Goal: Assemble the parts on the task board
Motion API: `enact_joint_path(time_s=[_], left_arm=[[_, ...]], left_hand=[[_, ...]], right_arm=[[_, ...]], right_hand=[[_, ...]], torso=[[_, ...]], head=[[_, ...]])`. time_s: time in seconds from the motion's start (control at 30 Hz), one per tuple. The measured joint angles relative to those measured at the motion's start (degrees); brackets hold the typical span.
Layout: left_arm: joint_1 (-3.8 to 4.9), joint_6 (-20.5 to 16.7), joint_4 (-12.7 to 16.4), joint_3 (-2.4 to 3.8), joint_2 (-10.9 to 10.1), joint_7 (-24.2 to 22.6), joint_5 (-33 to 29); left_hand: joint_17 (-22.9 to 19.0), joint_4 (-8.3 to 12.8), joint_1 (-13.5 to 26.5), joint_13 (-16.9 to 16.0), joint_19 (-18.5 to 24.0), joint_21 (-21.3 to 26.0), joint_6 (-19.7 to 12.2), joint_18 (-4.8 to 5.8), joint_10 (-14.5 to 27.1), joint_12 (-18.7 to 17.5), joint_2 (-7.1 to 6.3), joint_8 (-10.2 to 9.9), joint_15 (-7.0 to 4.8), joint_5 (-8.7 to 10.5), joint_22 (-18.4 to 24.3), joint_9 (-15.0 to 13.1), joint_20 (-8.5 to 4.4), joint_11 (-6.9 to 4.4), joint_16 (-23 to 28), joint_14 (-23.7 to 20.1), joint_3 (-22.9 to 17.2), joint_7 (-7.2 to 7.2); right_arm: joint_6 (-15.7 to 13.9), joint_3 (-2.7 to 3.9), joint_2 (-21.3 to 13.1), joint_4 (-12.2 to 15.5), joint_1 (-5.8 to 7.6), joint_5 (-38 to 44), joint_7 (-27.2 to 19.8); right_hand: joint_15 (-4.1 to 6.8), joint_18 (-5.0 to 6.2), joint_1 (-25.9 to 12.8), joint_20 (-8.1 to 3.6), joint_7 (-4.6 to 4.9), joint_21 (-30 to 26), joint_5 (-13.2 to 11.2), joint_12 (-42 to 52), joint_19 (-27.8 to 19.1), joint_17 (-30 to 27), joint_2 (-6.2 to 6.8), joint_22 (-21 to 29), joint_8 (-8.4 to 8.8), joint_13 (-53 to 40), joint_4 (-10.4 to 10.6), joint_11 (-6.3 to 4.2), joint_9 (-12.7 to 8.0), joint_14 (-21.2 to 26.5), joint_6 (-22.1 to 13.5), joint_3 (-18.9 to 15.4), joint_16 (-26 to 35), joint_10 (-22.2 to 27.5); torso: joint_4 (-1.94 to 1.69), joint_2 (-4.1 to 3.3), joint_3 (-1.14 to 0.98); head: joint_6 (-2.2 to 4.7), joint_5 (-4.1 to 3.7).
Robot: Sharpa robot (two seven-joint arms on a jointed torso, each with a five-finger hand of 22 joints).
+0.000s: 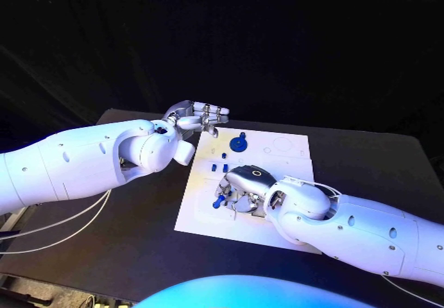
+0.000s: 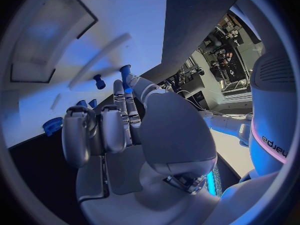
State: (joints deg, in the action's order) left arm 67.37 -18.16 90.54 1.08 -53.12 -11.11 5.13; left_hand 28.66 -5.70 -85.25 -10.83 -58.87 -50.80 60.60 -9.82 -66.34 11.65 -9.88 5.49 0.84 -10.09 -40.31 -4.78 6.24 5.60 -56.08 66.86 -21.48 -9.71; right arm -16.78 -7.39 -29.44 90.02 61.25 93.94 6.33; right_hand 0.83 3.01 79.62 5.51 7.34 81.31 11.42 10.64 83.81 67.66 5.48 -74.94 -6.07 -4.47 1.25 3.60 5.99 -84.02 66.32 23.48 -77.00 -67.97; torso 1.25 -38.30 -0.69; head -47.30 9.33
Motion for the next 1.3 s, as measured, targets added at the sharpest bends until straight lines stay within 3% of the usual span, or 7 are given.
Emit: enact_joint_path(time_s=[0.33,0.67,0.83,0.93,1.03,1.2,1.3], left_arm=[[0.00,0.00,0.05,0.00,0.02,0.02,0.00],[0.00,0.00,0.07,0.00,-0.06,0.07,0.00],[0.02,0.00,0.08,0.00,-0.10,0.12,0.00],[0.02,0.00,0.06,0.00,-0.11,0.15,0.00],[0.01,0.01,0.01,0.00,-0.13,0.18,0.00],[-0.01,0.02,-0.03,0.00,-0.24,0.23,0.00],[-0.01,0.02,-0.08,0.00,-0.30,0.25,0.00]], left_hand=[[0.00,0.00,0.00,0.01,0.00,0.00,0.00,0.00,0.00,0.00,0.00,0.00,0.00,0.00,0.00,0.00,0.00,0.00,0.00,0.00,0.00,0.00],[0.01,0.00,0.00,-0.04,0.00,0.00,0.00,0.00,0.00,0.00,0.00,0.00,0.00,0.00,-0.01,-0.01,0.00,0.00,0.00,0.00,0.00,0.00],[0.01,0.00,0.00,-0.04,0.00,0.21,0.00,0.00,0.21,0.33,0.00,0.00,0.00,0.00,0.05,-0.01,0.00,-0.21,0.22,0.00,0.00,0.00],[0.01,0.00,0.00,-0.04,0.00,0.21,0.00,0.00,0.21,0.33,0.00,0.00,0.00,0.00,0.05,-0.01,0.00,-0.21,0.22,0.00,0.00,0.00],[0.01,0.00,0.00,-0.03,0.00,0.21,0.00,0.00,0.21,0.33,0.00,0.00,0.00,0.00,0.05,-0.01,0.00,-0.21,0.22,0.00,0.00,0.00],[0.01,0.00,0.00,-0.03,0.00,0.21,0.00,0.00,0.21,0.33,0.00,0.00,0.00,0.00,0.05,-0.01,0.00,-0.21,0.22,0.00,0.00,0.00],[0.01,0.00,0.00,-0.03,0.00,0.21,0.00,0.00,0.20,0.33,0.00,0.00,0.00,0.00,0.04,-0.01,0.00,-0.20,0.22,0.00,0.00,0.00]], right_arm=[[1.12,-0.20,1.86,-0.28,-0.04,1.10,0.55],[0.95,-0.41,2.02,-0.92,-0.24,1.44,1.03],[0.33,-0.41,1.66,-0.84,-0.24,1.64,1.19],[-0.39,-0.41,1.06,-0.16,-0.24,1.83,1.21],[-1.33,-0.35,-0.31,1.59,-0.24,2.10,1.21],[-3.23,0.39,-4.14,5.58,0.12,2.38,1.06],[-4.28,0.70,-7.52,7.99,1.55,1.82,1.01]], right_hand=[[0.00,0.01,-0.92,0.00,0.00,-0.35,0.02,-0.94,0.00,-0.43,0.93,0.01,0.03,0.05,0.10,0.31,0.13,0.00,-0.02,0.10,0.00,-0.11],[-1.67,0.02,-3.01,1.17,2.40,-5.14,0.46,-3.79,-1.18,-3.47,3.00,0.02,2.34,0.76,0.92,2.37,-0.79,-0.01,-4.25,-0.23,1.90,5.25],[-2.11,0.03,-3.57,1.90,2.77,-8.24,0.84,-3.78,-2.80,-5.93,3.56,0.02,2.34,0.61,0.73,2.97,-1.44,0.04,-7.21,-1.84,3.46,7.92],[-2.25,0.95,-4.13,1.79,1.87,-10.18,1.34,-3.78,-3.90,-7.52,4.15,0.02,2.34,0.47,0.64,2.78,-1.88,0.64,-9.81,-3.80,4.59,9.89],[-2.38,0.96,-3.88,1.95,-0.07,-12.08,1.34,-2.98,-4.84,-9.94,4.84,0.02,2.34,0.29,0.64,2.86,-1.96,1.78,-11.46,-6.87,6.24,11.73],[-2.37,0.96,-2.43,1.95,-1.83,-12.87,1.34,0.76,-4.84,-14.71,3.81,0.02,2.34,-0.49,1.65,2.75,-1.70,2.98,-12.70,-14.91,9.11,13.83],[-2.04,0.96,-1.14,1.33,0.73,-11.92,1.34,3.90,-4.18,-15.26,2.52,0.03,1.64,-1.37,2.05,2.13,-1.26,3.27,-11.75,-16.30,9.20,12.15]], torso=[[-0.01,0.01,0.02],[-0.01,0.07,0.07],[-0.01,0.07,0.03],[0.01,0.07,0.00],[0.01,0.07,0.00],[0.03,0.08,-0.04],[0.06,0.11,0.00]], head=[[-0.01,-0.04],[0.06,-0.05],[0.13,-0.01],[0.18,-0.04],[0.25,-0.11],[0.40,-0.30],[0.65,-0.77]])
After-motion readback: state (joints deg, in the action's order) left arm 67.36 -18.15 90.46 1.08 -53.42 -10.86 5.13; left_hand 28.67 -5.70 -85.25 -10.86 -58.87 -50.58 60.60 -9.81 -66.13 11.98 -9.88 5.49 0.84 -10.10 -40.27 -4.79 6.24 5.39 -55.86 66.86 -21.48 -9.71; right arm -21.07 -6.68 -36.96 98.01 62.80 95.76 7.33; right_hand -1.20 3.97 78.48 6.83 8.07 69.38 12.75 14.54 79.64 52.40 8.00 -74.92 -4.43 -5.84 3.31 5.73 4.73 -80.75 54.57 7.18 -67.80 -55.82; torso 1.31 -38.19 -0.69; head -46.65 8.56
